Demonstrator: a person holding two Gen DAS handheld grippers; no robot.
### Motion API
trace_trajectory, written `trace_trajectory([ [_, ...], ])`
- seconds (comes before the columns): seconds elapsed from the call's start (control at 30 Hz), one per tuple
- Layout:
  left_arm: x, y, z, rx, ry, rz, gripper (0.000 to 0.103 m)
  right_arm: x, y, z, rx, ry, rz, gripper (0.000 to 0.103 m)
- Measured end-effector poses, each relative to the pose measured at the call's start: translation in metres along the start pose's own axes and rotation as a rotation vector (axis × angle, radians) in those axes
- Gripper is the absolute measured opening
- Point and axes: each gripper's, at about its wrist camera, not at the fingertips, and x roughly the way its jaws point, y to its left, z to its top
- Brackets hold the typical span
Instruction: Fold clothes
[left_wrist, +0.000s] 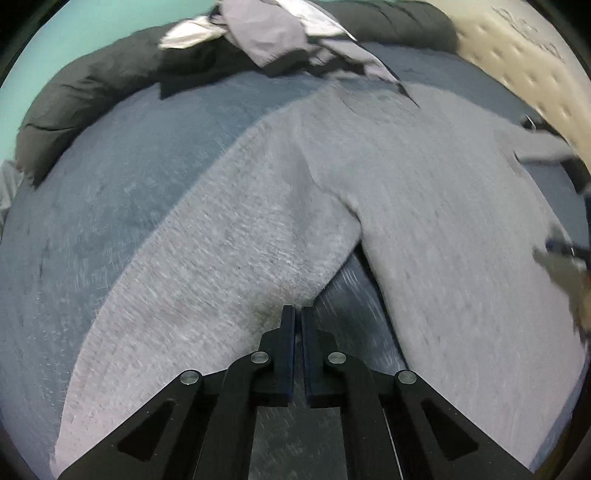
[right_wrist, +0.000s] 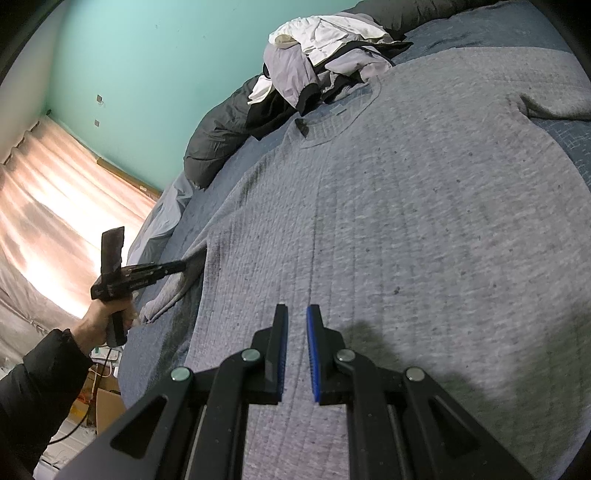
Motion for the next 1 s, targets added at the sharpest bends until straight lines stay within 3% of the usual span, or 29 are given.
trace_trajectory([
  [0.13, 0.020, -0.004, -0.007, -0.019, 0.042, -0.024, 0.003, 0.001, 0.001, -0.002, -0.003, 0.004, -0.001, 0.011],
  [0.27, 0.026, 0.001, -0.006, -0.079, 0.031, -0.002, 0.006, 0.000, 0.001, -0.001, -0.002, 0.000, -0.001, 0.011],
  [0.4, 0.008, 0.008, -0.001, -0.149, -0.038, -0.032, 0.025, -0.001, -0.003, 0.000, 0.006, -0.004, 0.000, 0.011],
  [0.53, -0.004, 0.024, 0.010, -0.238, -0.116, -0.061, 0.035, -0.003, -0.002, 0.000, 0.005, -0.009, 0.004, 0.011],
  [0.73, 0.010, 0.055, 0.042, -0.317, -0.141, 0.014, 0.043, -0.005, -0.004, 0.003, -0.003, -0.009, -0.002, 0.011],
  [0.8, 0.018, 0.061, 0.057, -0.337, -0.151, 0.013, 0.049, -0.006, -0.007, 0.006, -0.006, -0.011, -0.009, 0.011],
  [1.0, 0.048, 0.065, 0.123, -0.335, -0.179, -0.004, 0.052, -0.011, -0.015, 0.018, -0.026, -0.029, -0.051, 0.011],
])
